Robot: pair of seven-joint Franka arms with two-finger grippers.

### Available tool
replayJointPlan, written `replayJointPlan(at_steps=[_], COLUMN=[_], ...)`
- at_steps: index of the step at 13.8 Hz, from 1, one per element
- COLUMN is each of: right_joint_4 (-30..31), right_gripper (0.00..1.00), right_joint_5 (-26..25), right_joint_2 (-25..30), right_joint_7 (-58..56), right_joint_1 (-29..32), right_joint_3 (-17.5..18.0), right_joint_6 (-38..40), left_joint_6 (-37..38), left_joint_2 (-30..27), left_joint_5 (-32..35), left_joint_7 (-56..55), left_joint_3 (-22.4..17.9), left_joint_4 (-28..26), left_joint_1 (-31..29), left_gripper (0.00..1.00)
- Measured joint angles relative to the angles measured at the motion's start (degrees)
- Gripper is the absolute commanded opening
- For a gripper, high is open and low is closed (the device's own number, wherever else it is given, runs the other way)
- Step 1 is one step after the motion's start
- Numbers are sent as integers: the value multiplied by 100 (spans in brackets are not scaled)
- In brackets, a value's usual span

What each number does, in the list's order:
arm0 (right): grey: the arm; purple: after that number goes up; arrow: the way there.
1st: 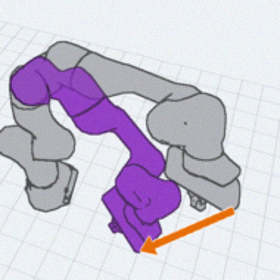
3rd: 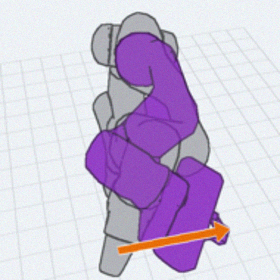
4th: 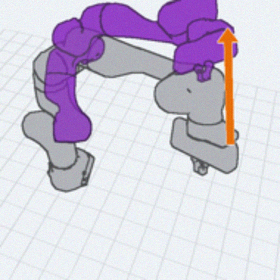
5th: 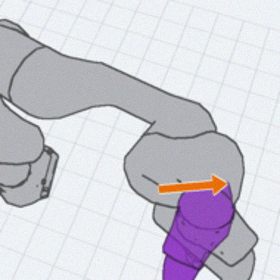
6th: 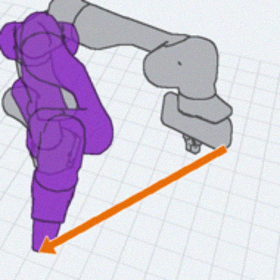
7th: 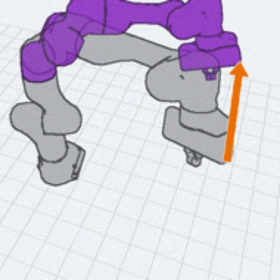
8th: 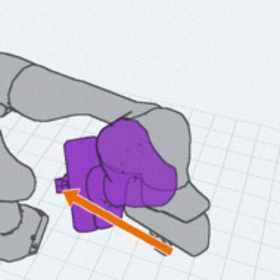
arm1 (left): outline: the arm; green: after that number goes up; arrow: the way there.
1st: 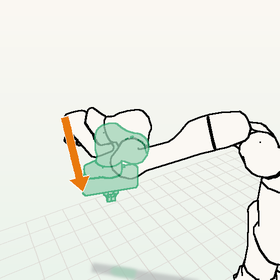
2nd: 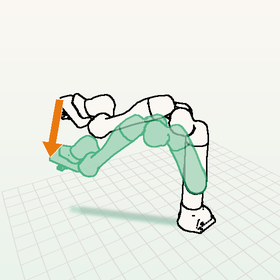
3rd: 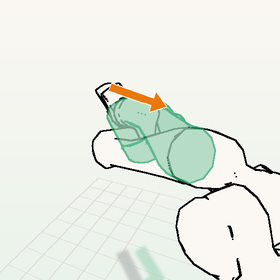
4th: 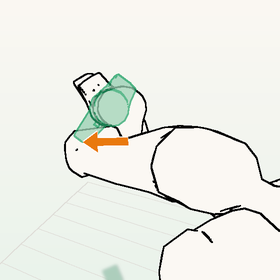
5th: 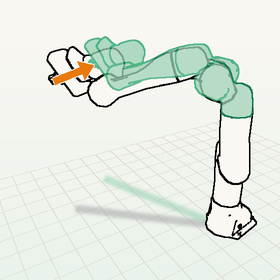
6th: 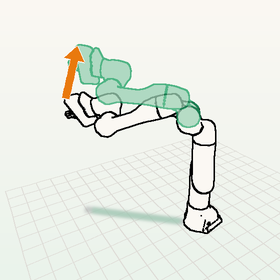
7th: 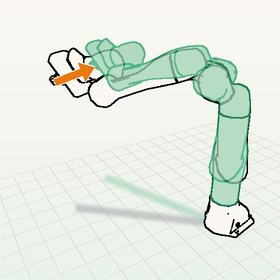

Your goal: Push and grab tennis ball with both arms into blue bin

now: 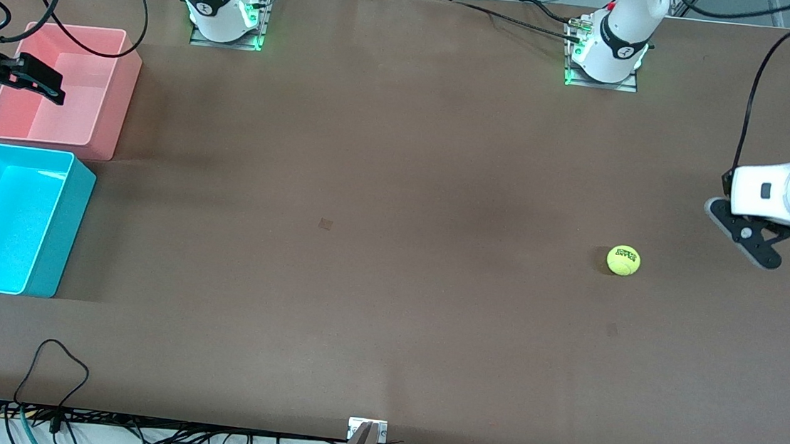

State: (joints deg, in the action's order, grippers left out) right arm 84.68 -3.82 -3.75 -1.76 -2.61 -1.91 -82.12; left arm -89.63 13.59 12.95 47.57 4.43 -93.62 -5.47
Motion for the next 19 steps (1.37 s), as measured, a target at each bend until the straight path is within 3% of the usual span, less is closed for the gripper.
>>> replayJointPlan(at_steps=[8, 14, 19], right_joint_4=[1, 2, 3], right_gripper=[100, 100, 100], right_joint_5=[0, 0, 0], right_joint_2=[0, -1, -1], right_joint_7=[0, 0, 0], right_joint_1=[0, 1, 1], right_joint_3=[1, 1, 1], right_joint_6=[0, 0, 0], left_joint_6=[-2269, -2821, -4016], left_joint_2=[282, 699, 1010], left_joint_5=[542, 1123, 1189], left_joint_7=[1936, 2130, 2402], left_joint_3=[-3, 8, 0], left_joint_4=[-994, -1158, -1557], left_joint_1=[-375, -375, -525], left_gripper=[0, 0, 0])
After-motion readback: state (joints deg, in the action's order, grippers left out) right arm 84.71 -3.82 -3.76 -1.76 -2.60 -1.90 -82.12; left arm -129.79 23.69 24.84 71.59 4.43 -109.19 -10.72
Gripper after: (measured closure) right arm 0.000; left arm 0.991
